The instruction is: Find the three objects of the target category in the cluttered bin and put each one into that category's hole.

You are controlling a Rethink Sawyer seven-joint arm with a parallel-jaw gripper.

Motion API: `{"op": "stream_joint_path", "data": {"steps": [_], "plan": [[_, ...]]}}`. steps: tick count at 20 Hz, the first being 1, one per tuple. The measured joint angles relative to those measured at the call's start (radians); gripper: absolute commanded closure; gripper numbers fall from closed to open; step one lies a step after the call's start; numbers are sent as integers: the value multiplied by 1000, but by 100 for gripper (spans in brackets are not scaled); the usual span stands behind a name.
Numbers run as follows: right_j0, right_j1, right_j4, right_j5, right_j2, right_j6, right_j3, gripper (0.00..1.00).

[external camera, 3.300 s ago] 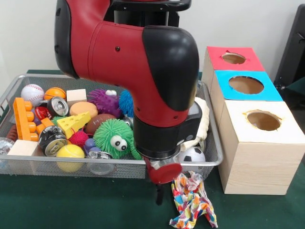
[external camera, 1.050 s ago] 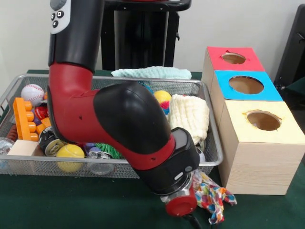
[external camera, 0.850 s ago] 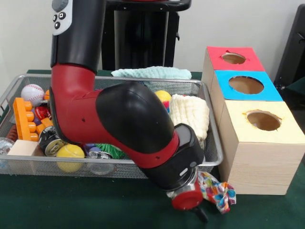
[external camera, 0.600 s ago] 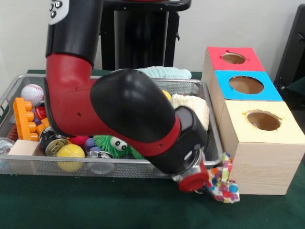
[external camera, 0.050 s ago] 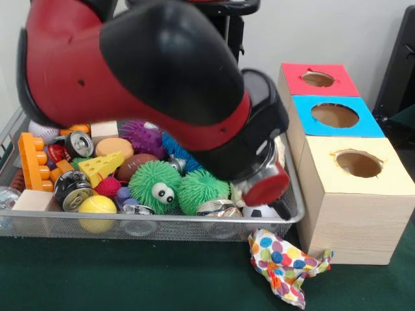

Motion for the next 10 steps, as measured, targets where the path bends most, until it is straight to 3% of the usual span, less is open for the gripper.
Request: {"op": "stream_joint_path", "data": {"steps": [7,10], "plan": [[44,-46,-9,-5,-67,2,0,0],[70,-68,-9,-84,-89,2,13,0]]}}
